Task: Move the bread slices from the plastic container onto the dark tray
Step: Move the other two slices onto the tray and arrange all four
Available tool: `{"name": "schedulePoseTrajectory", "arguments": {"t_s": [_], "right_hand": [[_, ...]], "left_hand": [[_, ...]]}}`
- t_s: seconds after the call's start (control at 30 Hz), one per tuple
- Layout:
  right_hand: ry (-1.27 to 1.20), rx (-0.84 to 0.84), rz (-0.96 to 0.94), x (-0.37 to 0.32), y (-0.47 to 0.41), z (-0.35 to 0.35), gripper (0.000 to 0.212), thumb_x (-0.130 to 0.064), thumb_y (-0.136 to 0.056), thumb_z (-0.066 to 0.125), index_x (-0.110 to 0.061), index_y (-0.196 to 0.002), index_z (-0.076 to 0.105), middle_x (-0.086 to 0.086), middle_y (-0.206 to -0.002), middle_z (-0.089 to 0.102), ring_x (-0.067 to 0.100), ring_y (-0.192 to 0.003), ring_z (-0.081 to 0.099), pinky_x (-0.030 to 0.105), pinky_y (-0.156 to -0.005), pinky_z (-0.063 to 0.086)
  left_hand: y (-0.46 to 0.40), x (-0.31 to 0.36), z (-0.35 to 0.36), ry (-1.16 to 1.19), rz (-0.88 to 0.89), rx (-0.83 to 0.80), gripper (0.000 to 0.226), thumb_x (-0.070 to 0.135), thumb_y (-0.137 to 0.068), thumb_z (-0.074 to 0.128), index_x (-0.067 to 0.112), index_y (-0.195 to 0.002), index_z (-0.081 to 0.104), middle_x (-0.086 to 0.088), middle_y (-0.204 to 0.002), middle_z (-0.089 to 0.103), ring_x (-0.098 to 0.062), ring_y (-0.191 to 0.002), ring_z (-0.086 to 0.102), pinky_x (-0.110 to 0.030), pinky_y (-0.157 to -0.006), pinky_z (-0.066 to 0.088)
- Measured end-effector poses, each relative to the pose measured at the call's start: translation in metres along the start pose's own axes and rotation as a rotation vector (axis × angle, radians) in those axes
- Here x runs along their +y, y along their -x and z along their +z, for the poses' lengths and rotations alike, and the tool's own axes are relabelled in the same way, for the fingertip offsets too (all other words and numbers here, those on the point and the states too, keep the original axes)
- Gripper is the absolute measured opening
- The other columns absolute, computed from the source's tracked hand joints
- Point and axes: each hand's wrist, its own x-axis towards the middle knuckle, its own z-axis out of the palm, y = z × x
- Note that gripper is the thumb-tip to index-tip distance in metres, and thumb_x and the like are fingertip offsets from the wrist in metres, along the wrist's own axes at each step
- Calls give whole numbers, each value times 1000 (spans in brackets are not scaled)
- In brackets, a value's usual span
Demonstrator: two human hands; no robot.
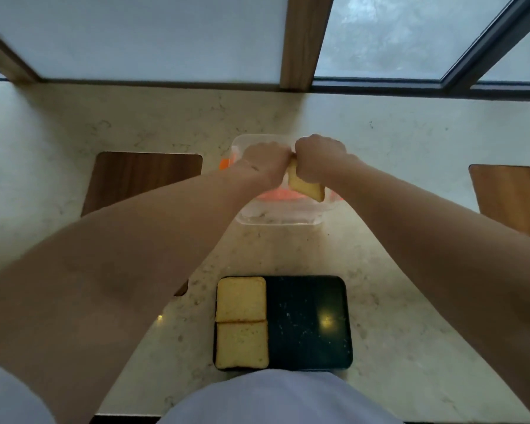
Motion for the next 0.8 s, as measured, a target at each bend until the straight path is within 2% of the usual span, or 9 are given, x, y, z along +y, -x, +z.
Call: {"name": "schedulePoseTrajectory", "arguments": {"t_s": [0.07,0.13,0.23,0.33,0.43,0.5,0.57,0.7,0.8], "right_hand": [[-168,93,69,11,19,-11,11,-10,-87,54,-13,-96,59,3,-77,52,19,-63,51,29,-53,37],[-431,206,130,25,49,-15,18,-14,-85,58,-11,-102,63,5,-85,60,21,-70,56,30,-56,41],[-846,315,183,43,112,-6,24,-19,-86,63,-11,-109,66,5,-95,65,21,-75,61,26,-56,45],[-1252,244,251,46,174,24,22,-21,-89,67,-11,-108,69,7,-99,72,25,-89,71,36,-68,60],[-1537,78,377,38,220,70,26,-29,-94,68,-12,-114,67,4,-105,72,17,-89,73,25,-64,60],[-1583,-20,450,30,243,101,22,-34,-95,66,-17,-108,66,4,-105,71,12,-84,73,22,-61,58],[-1617,-108,479,24,259,130,21,-33,-95,67,-15,-107,67,7,-106,72,14,-86,74,24,-63,60],[-1693,-161,512,20,278,166,25,-17,-90,74,-11,-113,65,12,-114,71,23,-99,73,34,-75,62],[-1680,-151,565,19,284,184,23,-13,-91,72,-11,-112,64,13,-114,69,25,-101,71,34,-76,62]], "left_hand": [[15,4,-17,77,-24,142,23,4,-91,48,11,-105,64,-8,-91,65,-28,-83,64,-37,-67,47],[37,2,-30,278,-91,283,12,7,-90,52,10,-98,61,-8,-87,62,-27,-81,63,-36,-67,47],[87,-3,-31,643,-191,408,27,11,-87,63,9,-114,61,-3,-94,63,-20,-84,61,-26,-69,49],[148,1,-8,1136,-357,332,39,27,-90,68,12,-125,61,2,-106,67,-15,-95,64,-26,-76,51],[196,10,33,1432,-510,245,33,46,-91,64,18,-108,70,8,-91,75,-10,-89,70,-29,-74,54],[218,16,62,1492,-643,153,44,48,-88,66,15,-118,67,3,-103,73,-15,-98,67,-40,-86,54],[236,21,89,1530,-726,40,62,36,-84,74,10,-136,54,-5,-119,65,-26,-108,62,-50,-98,50],[258,33,124,1571,-757,-73,77,12,-76,82,8,-143,44,-11,-126,59,-31,-111,61,-53,-96,51],[264,41,142,1507,-782,-97,86,10,-76,82,8,-148,35,-13,-137,49,-34,-119,55,-53,-100,48]]}}
